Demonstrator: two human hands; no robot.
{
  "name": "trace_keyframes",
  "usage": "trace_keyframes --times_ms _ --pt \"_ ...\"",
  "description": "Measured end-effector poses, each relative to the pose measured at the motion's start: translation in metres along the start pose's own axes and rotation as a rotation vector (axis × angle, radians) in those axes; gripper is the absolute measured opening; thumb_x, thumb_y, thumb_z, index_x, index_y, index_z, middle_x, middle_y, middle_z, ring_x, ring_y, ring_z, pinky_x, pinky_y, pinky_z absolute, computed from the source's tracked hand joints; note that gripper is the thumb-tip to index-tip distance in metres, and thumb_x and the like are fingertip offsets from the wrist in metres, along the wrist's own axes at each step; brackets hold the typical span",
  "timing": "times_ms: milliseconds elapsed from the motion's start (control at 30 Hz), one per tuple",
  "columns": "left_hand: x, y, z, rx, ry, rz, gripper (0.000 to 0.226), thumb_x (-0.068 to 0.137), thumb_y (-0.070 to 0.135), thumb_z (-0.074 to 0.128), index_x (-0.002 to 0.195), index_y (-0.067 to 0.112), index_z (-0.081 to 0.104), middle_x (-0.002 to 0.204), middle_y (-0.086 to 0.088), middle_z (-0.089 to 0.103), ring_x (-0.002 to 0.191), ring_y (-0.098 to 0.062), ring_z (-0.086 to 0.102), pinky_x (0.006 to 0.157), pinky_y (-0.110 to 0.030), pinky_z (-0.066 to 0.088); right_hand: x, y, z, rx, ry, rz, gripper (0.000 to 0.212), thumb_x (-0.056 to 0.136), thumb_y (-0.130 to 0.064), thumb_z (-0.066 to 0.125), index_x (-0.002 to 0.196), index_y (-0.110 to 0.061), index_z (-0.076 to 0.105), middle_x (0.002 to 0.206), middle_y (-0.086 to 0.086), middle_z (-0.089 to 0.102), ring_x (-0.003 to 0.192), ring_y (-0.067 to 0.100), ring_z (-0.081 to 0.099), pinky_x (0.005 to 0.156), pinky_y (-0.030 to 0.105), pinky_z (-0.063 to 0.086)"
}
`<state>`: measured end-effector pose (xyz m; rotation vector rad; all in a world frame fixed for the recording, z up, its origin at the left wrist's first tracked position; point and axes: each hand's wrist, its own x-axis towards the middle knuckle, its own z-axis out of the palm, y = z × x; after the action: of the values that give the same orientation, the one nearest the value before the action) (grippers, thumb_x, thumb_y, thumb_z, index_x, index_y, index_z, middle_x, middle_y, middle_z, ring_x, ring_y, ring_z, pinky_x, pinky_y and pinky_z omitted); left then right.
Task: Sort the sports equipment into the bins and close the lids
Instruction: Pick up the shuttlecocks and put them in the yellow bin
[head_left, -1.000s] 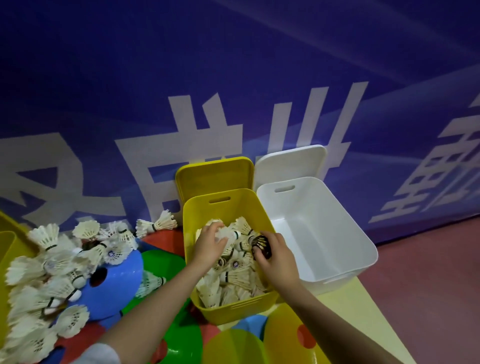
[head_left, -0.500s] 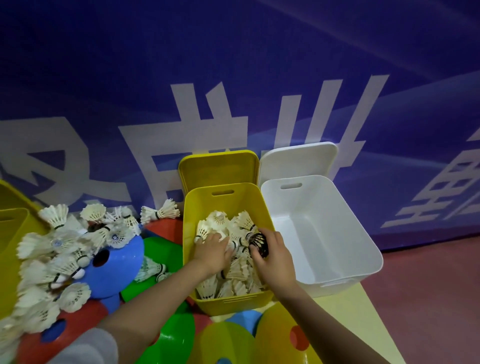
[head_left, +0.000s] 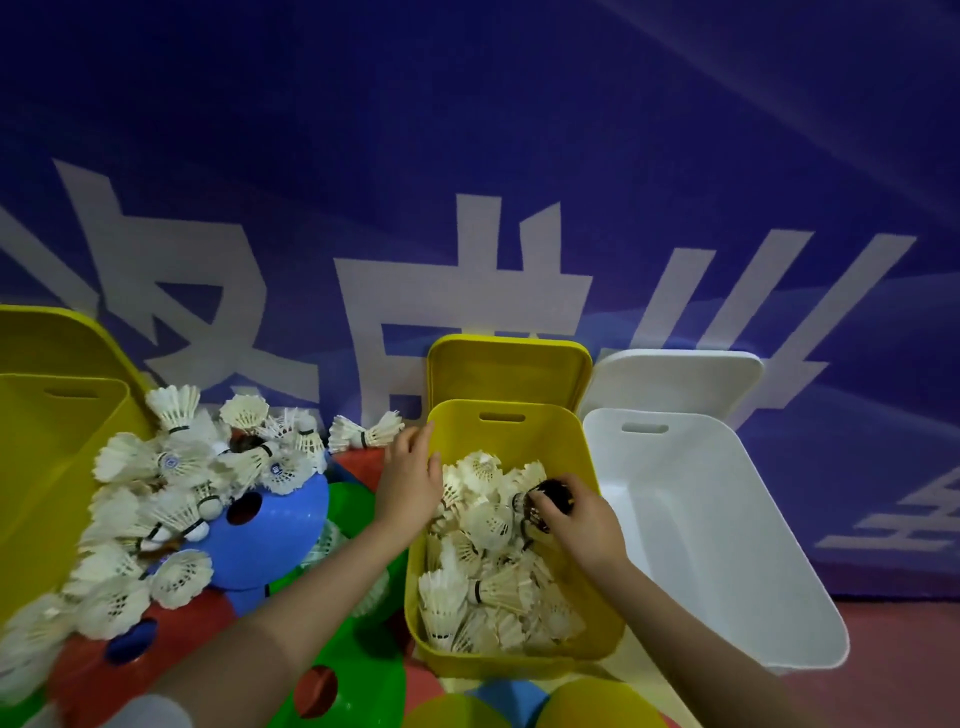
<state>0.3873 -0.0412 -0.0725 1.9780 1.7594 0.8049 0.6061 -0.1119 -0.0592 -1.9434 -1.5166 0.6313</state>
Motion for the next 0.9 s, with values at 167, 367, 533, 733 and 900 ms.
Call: trace_keyframes --times_ms 167,367,533,733,900 --pt "-0.003 -0.013 0.009 -0.272 -0.059 -0.146 0.045 0.102 0.021 0.036 0.147 0.028 0.033 0.113 -0.001 0.056 0.076 -0.005 0.052 0.061 -0.019 0.041 0.052 0.002 0.032 0.024 0.071 0.043 0.024 0.088 -0.032 0.061 0.107 -0.019 0.056 0.104 0.0 0.06 0.094 0.02 0.058 0.079 0.034 0.048" --pt "-0.001 -0.015 0.017 -0.365 -0.019 -0.201 0.048 0.102 0.022 0.035 0.148 0.034 0.027 0.126 0.001 0.052 0.099 -0.014 0.055 0.081 -0.032 0.05 0.073 0.0 0.076 0.138 0.07 0.218 0.033 0.092 -0.03 0.059 0.12 -0.014 0.054 0.111 0.008 0.066 0.102 0.029 0.06 0.082 0.034 0.046" --pt "-0.002 -0.015 0.018 -0.425 -0.006 -0.218 0.047 0.102 0.023 0.035 0.147 0.034 0.029 0.13 0.003 0.05 0.107 -0.013 0.054 0.086 -0.031 0.05 0.08 0.015 0.089 -0.19 -0.172 0.203 0.037 0.095 -0.047 0.045 0.118 -0.019 0.055 0.103 0.006 0.067 0.094 0.028 0.062 0.072 0.033 0.049" --pt "0.0 -0.017 0.02 -0.454 -0.022 -0.248 0.046 0.102 0.025 0.034 0.146 0.038 0.03 0.114 -0.001 0.056 0.076 -0.012 0.052 0.061 -0.021 0.039 0.061 0.011 0.056 -0.165 -0.105 0.208 0.056 0.096 -0.045 0.044 0.137 -0.007 0.042 0.127 0.017 0.051 0.118 0.033 0.05 0.099 0.041 0.04" --pt "0.0 -0.012 0.003 -0.416 -0.134 -0.223 0.046 0.102 0.031 0.035 0.148 0.035 0.028 0.121 0.005 0.056 0.083 -0.011 0.059 0.065 -0.026 0.047 0.019 -0.018 0.035 -0.065 -0.014 0.011 0.053 0.097 -0.039 0.046 0.144 -0.016 0.037 0.141 0.011 0.043 0.13 0.027 0.04 0.105 0.036 0.033"
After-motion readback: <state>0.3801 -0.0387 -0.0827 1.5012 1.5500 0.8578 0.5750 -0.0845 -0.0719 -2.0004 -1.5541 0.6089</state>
